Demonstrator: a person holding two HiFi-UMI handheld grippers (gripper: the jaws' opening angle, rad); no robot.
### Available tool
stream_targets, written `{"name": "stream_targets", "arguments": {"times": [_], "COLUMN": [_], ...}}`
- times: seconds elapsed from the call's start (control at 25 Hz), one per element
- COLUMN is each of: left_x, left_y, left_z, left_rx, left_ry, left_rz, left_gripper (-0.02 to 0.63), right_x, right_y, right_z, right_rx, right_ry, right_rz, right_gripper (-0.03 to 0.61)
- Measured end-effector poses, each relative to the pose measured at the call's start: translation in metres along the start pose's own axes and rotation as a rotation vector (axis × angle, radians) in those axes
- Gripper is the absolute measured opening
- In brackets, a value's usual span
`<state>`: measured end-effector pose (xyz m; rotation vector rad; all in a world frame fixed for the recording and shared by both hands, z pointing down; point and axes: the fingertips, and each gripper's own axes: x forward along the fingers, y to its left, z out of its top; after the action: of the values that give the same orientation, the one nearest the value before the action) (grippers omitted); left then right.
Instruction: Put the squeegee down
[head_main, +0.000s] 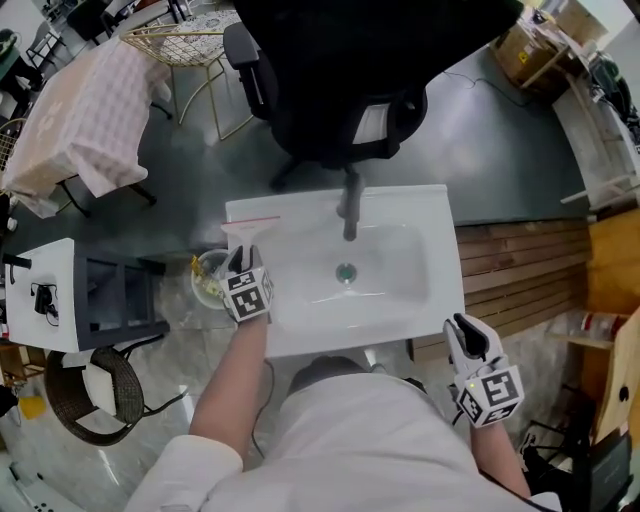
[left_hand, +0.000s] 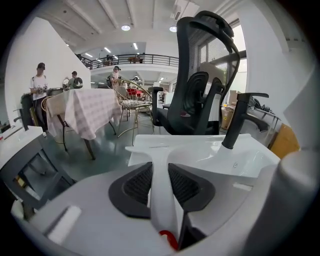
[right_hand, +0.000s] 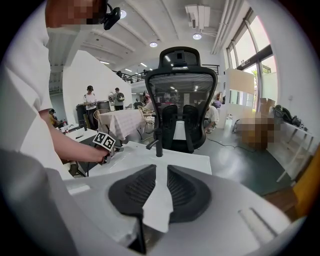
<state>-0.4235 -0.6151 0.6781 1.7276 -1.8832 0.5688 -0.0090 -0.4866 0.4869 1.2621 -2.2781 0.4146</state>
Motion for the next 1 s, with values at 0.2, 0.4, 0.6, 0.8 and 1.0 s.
{"name": "stream_targets", "arguments": {"times": [0.2,0.4,0.6,0.8,1.0], "left_x": [0.008,0.009,0.003,-0.024,-0.066], "left_y": [-0.001,-0.005,-0.005,-0.013,-0.025], "left_z": [-0.004,-0.007,-0.002,0.002,0.003], "left_rx": [0.014,0.034,0.053,0.050,0.036], "left_ry": [0.010,0.026,0.005,-0.028,-0.070], "left_rz": [0.010,0.018,0.027,0.032,0.027], "left_gripper": [0.107,0.131,0.167,0.174,0.173], "right_x": [-0.005,-0.017,-0.025,-0.036,-0.047], "right_y": [0.001,-0.002,-0.005,-0.008,-0.007], "right_z": [-0.009,-0.012,-0.020,-0.024,-0.030], "right_rx": [0.008,0.017,0.018,0.007,-0.005], "right_ry": [0.021,0.026,0.017,-0.003,-0.027], "right_rz": [-0.002,-0.003,-0.004,0.016,0.060], "right_gripper": [0.060,0.060,0.060,0.060,0.060]}}
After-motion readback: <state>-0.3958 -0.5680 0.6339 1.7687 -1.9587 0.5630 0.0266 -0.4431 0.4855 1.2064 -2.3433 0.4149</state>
